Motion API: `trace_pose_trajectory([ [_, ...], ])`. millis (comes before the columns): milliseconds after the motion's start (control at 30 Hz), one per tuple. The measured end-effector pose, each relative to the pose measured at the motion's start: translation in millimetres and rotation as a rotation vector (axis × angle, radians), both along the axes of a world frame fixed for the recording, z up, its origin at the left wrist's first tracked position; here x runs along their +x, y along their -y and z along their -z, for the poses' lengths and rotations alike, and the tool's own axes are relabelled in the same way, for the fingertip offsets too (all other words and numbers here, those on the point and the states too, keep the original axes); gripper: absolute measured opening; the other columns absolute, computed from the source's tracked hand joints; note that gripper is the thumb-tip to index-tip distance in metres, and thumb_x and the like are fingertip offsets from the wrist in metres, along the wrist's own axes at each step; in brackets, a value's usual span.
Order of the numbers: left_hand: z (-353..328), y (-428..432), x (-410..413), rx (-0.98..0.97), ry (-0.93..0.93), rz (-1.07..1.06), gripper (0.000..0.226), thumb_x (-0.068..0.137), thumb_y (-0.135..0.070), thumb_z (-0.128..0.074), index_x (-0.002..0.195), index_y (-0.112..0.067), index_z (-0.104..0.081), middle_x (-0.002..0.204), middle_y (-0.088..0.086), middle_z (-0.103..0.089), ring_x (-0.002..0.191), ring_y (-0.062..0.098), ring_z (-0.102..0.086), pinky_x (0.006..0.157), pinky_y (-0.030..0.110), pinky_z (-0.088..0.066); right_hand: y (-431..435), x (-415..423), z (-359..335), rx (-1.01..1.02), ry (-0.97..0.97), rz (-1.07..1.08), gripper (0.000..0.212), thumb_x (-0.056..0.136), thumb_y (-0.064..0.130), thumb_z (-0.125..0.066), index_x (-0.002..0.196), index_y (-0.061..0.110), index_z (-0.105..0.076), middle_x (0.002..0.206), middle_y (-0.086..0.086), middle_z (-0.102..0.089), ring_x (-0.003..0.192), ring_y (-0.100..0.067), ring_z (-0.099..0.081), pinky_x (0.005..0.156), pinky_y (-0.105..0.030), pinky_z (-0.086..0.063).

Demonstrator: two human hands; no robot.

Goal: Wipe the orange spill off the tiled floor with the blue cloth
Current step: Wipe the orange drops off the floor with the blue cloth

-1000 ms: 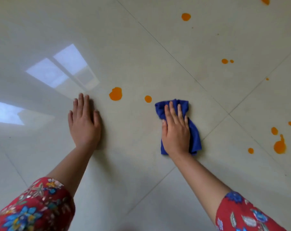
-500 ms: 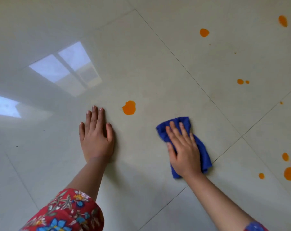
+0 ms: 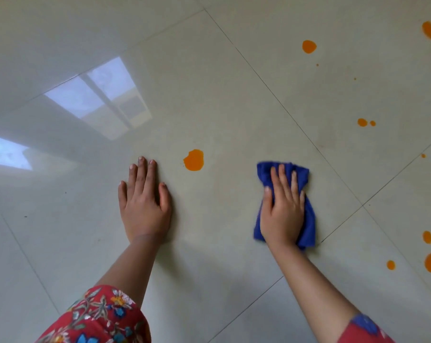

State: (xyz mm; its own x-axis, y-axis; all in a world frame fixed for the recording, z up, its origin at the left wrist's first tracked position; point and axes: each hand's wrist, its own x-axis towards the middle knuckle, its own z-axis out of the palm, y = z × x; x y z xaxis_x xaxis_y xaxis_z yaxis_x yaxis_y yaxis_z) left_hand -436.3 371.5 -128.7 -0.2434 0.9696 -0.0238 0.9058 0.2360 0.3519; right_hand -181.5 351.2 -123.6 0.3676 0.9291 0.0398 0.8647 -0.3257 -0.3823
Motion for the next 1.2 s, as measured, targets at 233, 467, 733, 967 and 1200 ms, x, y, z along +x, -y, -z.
trace_pose_trajectory([
  [233,2,1,-5,0.109,0.118,-0.001,0.064,0.085,-0.011,-0.038,0.149,-0.017,-0.035,0.157,0.000,-0.031,0.145,0.016,-0.026,0.119,0.037,-0.014,-113,-108,-4,0.038,-0.130,-0.428,0.046,0.091,0.031,-0.039,0.130,0.021,-0.061,0.144,0.000,-0.052,0.137,-0.026,-0.042,0.110,-0.047,-0.030],
  [467,0,0,-5,0.122,0.125,0.004,0.068,0.082,-0.008,-0.036,0.149,-0.016,-0.034,0.156,0.000,-0.032,0.144,0.015,-0.028,0.119,0.029,-0.009,-24,-30,2,-0.063,0.150,-0.691,0.053,0.095,0.045,-0.040,0.147,0.037,-0.037,0.157,0.014,-0.029,0.147,-0.019,-0.021,0.115,-0.052,-0.018],
  [733,-2,-1,-7,0.121,0.090,0.018,0.064,0.083,-0.010,-0.039,0.147,-0.015,-0.038,0.154,0.001,-0.036,0.144,0.020,-0.030,0.119,0.039,-0.018,-42,-97,-1,-0.062,0.201,-0.780,0.054,0.097,0.044,-0.032,0.150,0.032,-0.033,0.159,0.007,-0.026,0.148,-0.026,-0.021,0.116,-0.054,-0.017],
  [967,-6,4,-3,0.069,0.025,0.126,0.065,0.086,-0.017,-0.035,0.150,-0.022,-0.031,0.159,-0.005,-0.025,0.148,0.013,-0.017,0.122,0.035,-0.009,-33,5,-1,-0.139,0.210,-0.511,0.053,0.097,0.044,-0.032,0.149,0.033,-0.033,0.158,0.011,-0.027,0.148,-0.020,-0.020,0.116,-0.050,-0.018],
  [1200,-4,3,-2,0.096,0.056,0.103,0.063,0.086,-0.017,-0.036,0.149,-0.020,-0.035,0.157,-0.003,-0.029,0.147,0.013,-0.020,0.120,0.036,-0.016,-37,-89,-3,-0.079,0.178,-0.818,0.054,0.095,0.040,-0.035,0.148,0.027,-0.038,0.157,0.004,-0.031,0.147,-0.022,-0.024,0.118,-0.047,-0.020],
])
